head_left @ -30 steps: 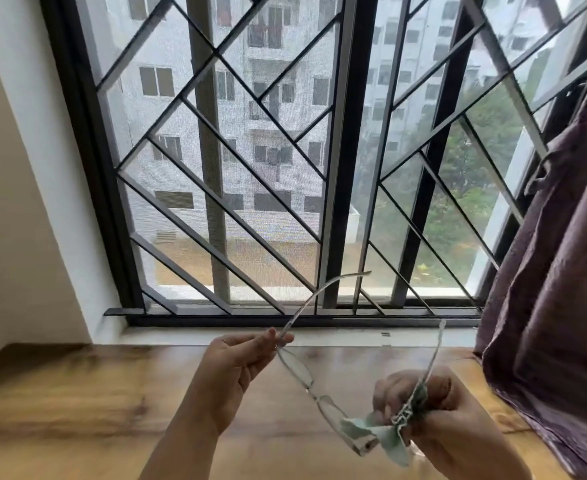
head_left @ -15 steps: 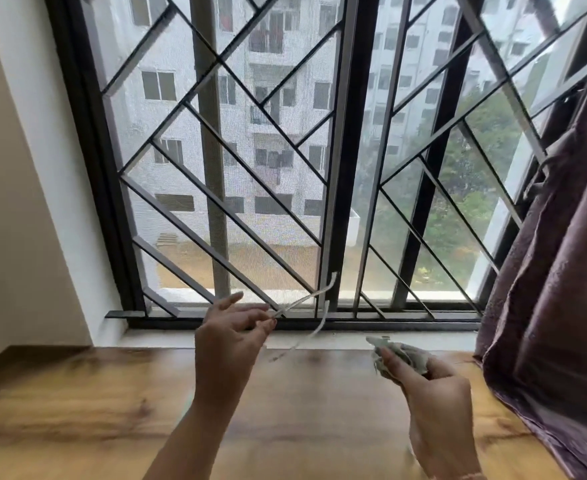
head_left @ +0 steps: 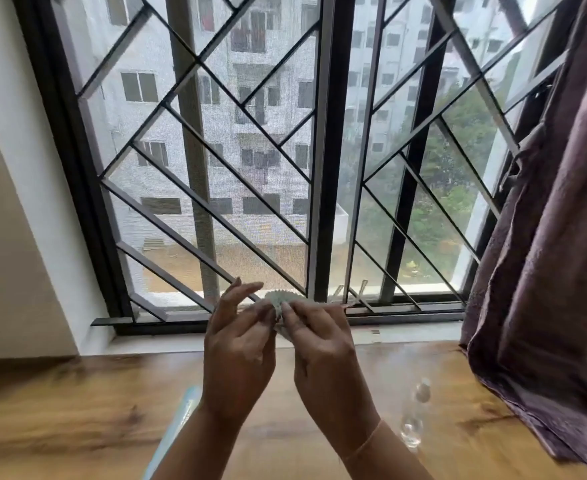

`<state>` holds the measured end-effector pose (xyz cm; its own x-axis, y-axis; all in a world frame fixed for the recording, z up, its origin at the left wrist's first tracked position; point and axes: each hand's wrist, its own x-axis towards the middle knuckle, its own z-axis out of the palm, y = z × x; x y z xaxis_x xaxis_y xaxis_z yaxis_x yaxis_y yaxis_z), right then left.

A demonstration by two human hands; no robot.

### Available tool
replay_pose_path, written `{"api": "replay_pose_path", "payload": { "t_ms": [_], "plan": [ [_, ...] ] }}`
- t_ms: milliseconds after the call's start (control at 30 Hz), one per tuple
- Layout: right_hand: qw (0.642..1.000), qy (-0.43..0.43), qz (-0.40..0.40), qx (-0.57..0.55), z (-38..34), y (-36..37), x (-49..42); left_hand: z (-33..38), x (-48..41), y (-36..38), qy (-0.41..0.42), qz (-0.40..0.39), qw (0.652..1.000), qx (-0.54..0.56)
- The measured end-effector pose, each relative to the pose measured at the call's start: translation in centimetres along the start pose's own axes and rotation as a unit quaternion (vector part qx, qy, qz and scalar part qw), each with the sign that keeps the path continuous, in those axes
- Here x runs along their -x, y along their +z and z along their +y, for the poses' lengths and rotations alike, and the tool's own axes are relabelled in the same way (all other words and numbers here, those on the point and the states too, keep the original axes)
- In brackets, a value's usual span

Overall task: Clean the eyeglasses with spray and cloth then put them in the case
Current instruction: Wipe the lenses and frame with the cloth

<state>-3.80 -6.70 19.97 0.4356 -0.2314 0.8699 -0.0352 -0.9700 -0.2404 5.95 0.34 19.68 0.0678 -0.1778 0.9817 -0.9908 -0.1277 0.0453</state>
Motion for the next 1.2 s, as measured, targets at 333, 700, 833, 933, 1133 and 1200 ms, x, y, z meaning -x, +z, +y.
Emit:
{"api": "replay_pose_path", "payload": {
  "t_ms": [333,700,833,933,1133,1200],
  "plan": [
    [0.998,-0.055,-0.008,0.015,2.2,-2.3,-0.4,0.3,0.9,-0.1,-0.008,0.020,1.000,-0.021],
    [0.995,0.020,0.067,0.075,8.6,-7.1,-2.6,-1.6,0.7,-1.9,-0.034,0.021,0.999,-0.026],
    [0.993,0.079,0.088,0.001,6.3,-7.4,-3.3,-1.4,0.7,-1.3,-0.030,0.012,0.999,-0.021],
    [0.998,0.045,0.028,-0.042,3.3,-5.5,-3.1,-0.5,0.4,-0.4,-0.018,0.013,1.000,-0.009],
    [0.997,-0.010,-0.067,0.049,0.1,-2.8,-2.4,0.6,0.2,0.5,0.001,0.021,1.000,-0.005],
    [0.996,-0.013,-0.060,0.067,-0.2,-2.7,-2.4,0.5,0.3,0.4,-0.009,0.023,1.000,-0.010]
  ]
}}
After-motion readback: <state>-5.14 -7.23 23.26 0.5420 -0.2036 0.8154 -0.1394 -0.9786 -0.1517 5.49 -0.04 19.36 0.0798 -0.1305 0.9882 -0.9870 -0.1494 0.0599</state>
